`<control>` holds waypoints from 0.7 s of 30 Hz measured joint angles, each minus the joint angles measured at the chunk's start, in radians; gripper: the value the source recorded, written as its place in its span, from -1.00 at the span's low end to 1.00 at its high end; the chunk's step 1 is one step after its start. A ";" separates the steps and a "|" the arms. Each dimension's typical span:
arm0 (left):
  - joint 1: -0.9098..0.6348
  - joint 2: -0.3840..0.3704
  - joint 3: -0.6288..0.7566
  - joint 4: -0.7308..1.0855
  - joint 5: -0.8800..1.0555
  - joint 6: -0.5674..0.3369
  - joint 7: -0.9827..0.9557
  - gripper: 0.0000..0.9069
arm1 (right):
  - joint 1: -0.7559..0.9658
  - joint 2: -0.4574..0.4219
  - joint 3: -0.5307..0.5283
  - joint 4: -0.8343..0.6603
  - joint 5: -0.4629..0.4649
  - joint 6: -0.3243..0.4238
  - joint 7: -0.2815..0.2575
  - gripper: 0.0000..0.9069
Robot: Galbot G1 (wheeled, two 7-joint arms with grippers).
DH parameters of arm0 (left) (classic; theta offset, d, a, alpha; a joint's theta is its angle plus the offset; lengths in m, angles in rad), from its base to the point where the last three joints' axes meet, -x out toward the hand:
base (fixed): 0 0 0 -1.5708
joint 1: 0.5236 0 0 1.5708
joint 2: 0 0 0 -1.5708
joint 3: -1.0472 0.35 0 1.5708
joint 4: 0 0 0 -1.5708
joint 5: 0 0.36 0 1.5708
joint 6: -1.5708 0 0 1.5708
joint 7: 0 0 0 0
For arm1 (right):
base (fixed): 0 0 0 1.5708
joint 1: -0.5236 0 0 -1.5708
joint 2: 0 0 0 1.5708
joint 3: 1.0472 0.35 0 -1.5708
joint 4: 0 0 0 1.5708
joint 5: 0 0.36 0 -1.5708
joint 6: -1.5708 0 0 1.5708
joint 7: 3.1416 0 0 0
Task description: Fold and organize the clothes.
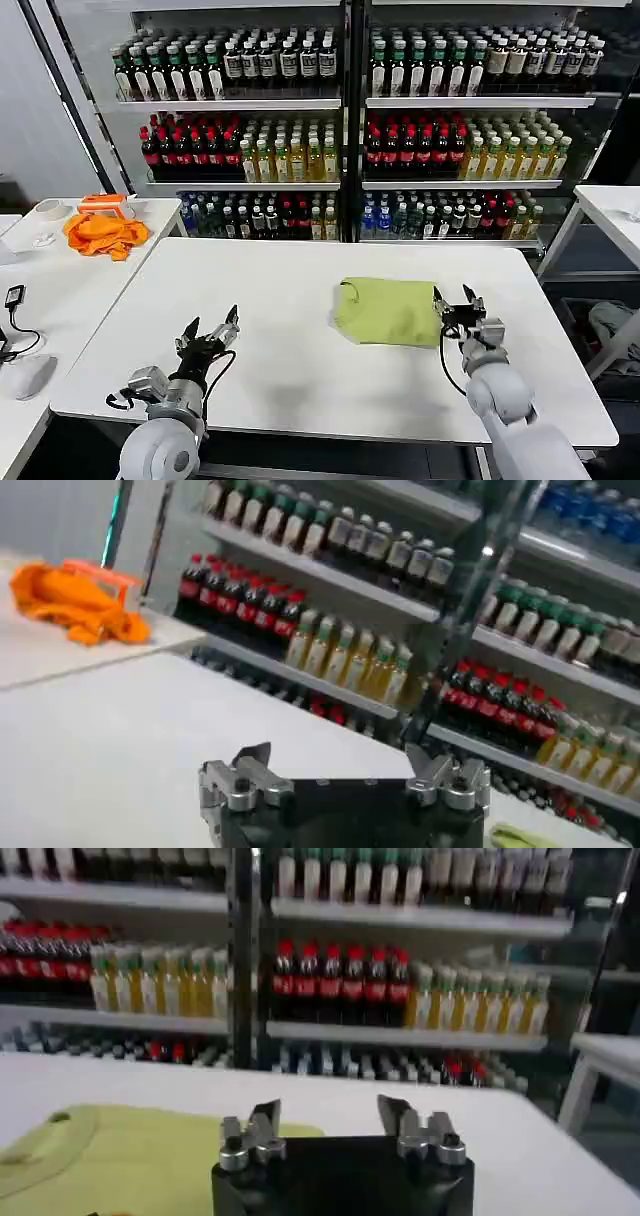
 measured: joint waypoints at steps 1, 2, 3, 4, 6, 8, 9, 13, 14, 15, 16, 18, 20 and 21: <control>0.004 0.003 0.005 -0.004 0.020 -0.003 0.005 1.00 | -0.029 0.001 0.013 0.026 -0.012 0.019 -0.005 1.00; 0.008 0.006 0.011 -0.010 0.045 -0.006 0.011 1.00 | -0.056 0.001 0.026 0.049 -0.021 0.034 -0.009 1.00; 0.012 0.009 0.017 -0.015 0.069 -0.009 0.017 1.00 | -0.084 0.002 0.039 0.073 -0.030 0.050 -0.010 1.00; 0.016 0.012 0.022 -0.020 0.093 -0.012 0.023 1.00 | -0.113 0.004 0.053 0.098 -0.040 0.065 -0.010 1.00; 0.024 0.015 0.035 -0.031 0.143 -0.020 0.034 1.00 | -0.166 0.008 0.078 0.141 -0.054 0.089 -0.011 1.00; 0.027 0.016 0.047 -0.037 0.190 -0.029 0.041 1.00 | -0.218 0.014 0.101 0.183 -0.064 0.108 -0.015 1.00; 0.028 0.016 0.052 -0.038 0.210 -0.031 0.043 1.00 | -0.240 0.016 0.109 0.200 -0.068 0.115 -0.017 1.00; 0.039 0.017 0.069 -0.045 0.278 -0.033 0.052 1.00 | -0.316 0.027 0.133 0.256 -0.088 0.137 -0.025 1.00; 0.042 0.017 0.073 -0.046 0.293 -0.034 0.054 1.00 | -0.331 0.031 0.138 0.267 -0.090 0.142 -0.028 1.00; 0.044 0.016 0.076 -0.046 0.306 -0.034 0.056 1.00 | -0.343 0.033 0.141 0.275 -0.092 0.147 -0.031 1.00; 0.045 0.016 0.078 -0.048 0.318 -0.034 0.057 1.00 | -0.355 0.035 0.145 0.283 -0.094 0.150 -0.033 1.00; 0.048 0.015 0.082 -0.053 0.336 -0.034 0.060 1.00 | -0.374 0.041 0.153 0.295 -0.097 0.156 -0.039 1.00; 0.051 0.015 0.086 -0.055 0.352 -0.035 0.063 1.00 | -0.390 0.046 0.159 0.305 -0.100 0.162 -0.042 1.00; 0.052 0.015 0.088 -0.055 0.358 -0.035 0.064 1.00 | -0.396 0.049 0.161 0.308 -0.101 0.165 -0.043 1.00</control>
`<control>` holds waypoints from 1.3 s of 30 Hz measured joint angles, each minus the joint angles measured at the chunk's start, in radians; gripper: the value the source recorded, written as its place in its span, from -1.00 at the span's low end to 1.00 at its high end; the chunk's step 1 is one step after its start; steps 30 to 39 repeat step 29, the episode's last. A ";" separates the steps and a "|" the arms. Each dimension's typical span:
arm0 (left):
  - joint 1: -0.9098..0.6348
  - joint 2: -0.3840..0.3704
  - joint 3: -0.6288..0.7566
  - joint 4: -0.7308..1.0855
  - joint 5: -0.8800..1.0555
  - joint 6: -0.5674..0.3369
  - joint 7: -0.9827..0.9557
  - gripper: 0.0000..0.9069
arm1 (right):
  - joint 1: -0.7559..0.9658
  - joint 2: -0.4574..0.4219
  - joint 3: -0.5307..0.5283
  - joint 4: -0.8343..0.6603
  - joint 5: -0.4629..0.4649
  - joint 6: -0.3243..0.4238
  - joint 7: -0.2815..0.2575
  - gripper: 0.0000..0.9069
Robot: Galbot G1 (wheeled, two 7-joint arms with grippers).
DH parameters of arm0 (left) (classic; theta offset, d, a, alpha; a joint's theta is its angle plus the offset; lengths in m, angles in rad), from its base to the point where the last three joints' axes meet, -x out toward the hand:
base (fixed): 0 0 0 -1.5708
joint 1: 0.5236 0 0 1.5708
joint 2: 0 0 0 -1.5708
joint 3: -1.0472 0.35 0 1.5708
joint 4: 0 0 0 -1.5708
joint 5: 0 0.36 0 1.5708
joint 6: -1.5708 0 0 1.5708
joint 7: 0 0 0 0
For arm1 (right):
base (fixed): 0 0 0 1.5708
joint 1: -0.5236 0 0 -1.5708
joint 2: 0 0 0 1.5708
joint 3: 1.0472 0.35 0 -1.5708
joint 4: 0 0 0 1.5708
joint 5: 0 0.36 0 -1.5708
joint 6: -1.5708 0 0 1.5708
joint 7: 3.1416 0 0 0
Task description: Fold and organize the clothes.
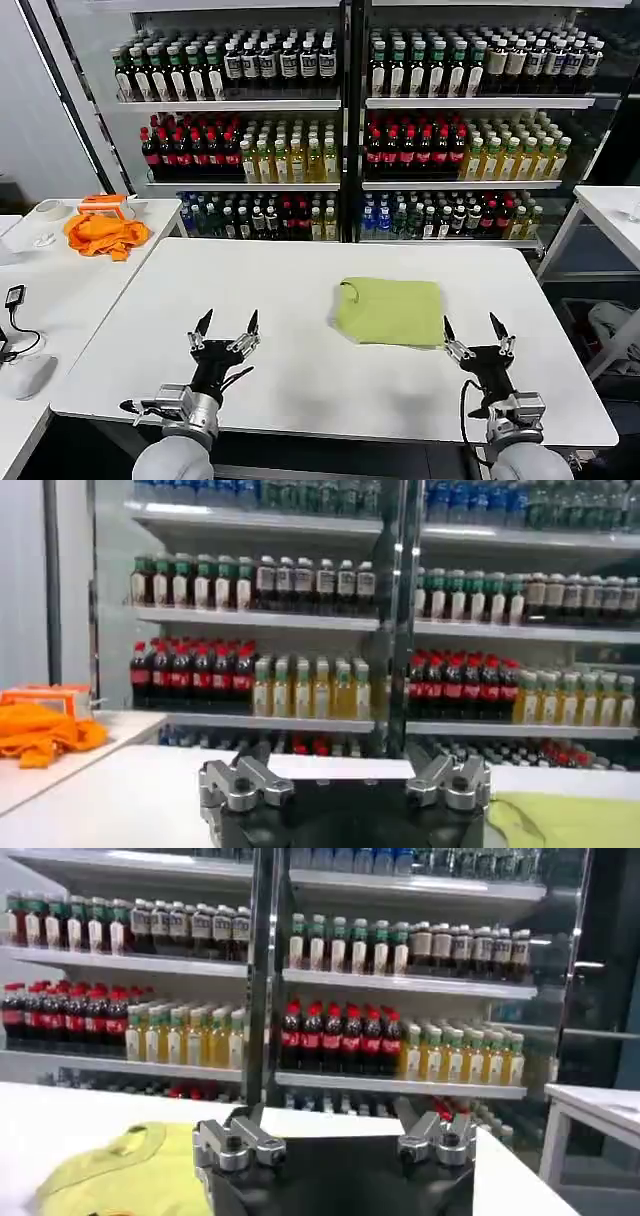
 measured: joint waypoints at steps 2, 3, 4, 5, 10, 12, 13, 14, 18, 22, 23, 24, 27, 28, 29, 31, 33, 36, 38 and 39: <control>0.003 0.000 0.004 0.000 0.012 0.000 0.001 1.00 | -0.010 0.006 0.005 0.008 -0.001 0.005 -0.003 1.00; 0.004 0.000 0.006 0.000 0.017 0.000 0.002 1.00 | -0.015 0.009 0.007 0.013 -0.001 0.008 -0.006 1.00; 0.005 0.000 0.007 0.001 0.022 0.000 0.003 1.00 | -0.020 0.011 0.008 0.018 -0.003 0.010 -0.007 1.00; 0.005 0.000 0.009 0.001 0.025 0.000 0.003 1.00 | -0.025 0.013 0.009 0.022 -0.005 0.011 -0.008 1.00; -0.004 0.010 0.020 0.010 0.040 0.003 0.003 1.00 | -0.049 0.022 0.013 0.040 -0.023 0.010 -0.008 1.00; -0.007 0.014 0.022 0.014 0.044 0.005 0.004 1.00 | -0.054 0.025 0.018 0.046 -0.027 0.010 -0.007 1.00; -0.007 0.014 0.022 0.014 0.045 0.006 0.004 1.00 | -0.056 0.027 0.020 0.050 -0.030 0.011 -0.007 1.00; -0.007 0.015 0.021 0.014 0.046 0.006 0.004 1.00 | -0.059 0.029 0.022 0.053 -0.032 0.011 -0.007 1.00; -0.001 0.012 0.021 0.014 0.053 0.007 0.005 1.00 | -0.070 0.034 0.025 0.064 -0.044 0.012 -0.005 1.00; 0.006 0.005 0.024 0.016 0.055 0.005 0.007 1.00 | -0.081 0.036 0.028 0.073 -0.054 0.016 -0.009 1.00; 0.006 0.003 0.026 0.019 0.055 0.004 0.007 1.00 | -0.084 0.036 0.029 0.076 -0.057 0.018 -0.010 1.00; 0.006 0.000 0.029 0.021 0.056 0.004 0.008 1.00 | -0.087 0.036 0.031 0.079 -0.059 0.020 -0.010 1.00; 0.003 -0.007 0.037 0.028 0.062 0.003 0.009 1.00 | -0.102 0.033 0.039 0.092 -0.069 0.026 -0.010 1.00; 0.003 -0.011 0.040 0.029 0.063 0.003 0.010 1.00 | -0.108 0.032 0.041 0.096 -0.071 0.028 -0.010 1.00; 0.002 -0.014 0.042 0.029 0.064 0.003 0.011 1.00 | -0.115 0.030 0.043 0.101 -0.072 0.029 -0.011 1.00; 0.002 -0.014 0.042 0.029 0.064 0.003 0.011 1.00 | -0.115 0.030 0.043 0.101 -0.072 0.029 -0.011 1.00; 0.002 -0.014 0.042 0.029 0.064 0.003 0.011 1.00 | -0.115 0.030 0.043 0.101 -0.072 0.029 -0.011 1.00; 0.002 -0.014 0.042 0.029 0.064 0.003 0.011 1.00 | -0.115 0.030 0.043 0.101 -0.072 0.029 -0.011 1.00; 0.002 -0.014 0.042 0.029 0.064 0.003 0.011 1.00 | -0.115 0.030 0.043 0.101 -0.072 0.029 -0.011 1.00; 0.002 -0.014 0.042 0.029 0.064 0.003 0.011 1.00 | -0.115 0.030 0.043 0.101 -0.072 0.029 -0.011 1.00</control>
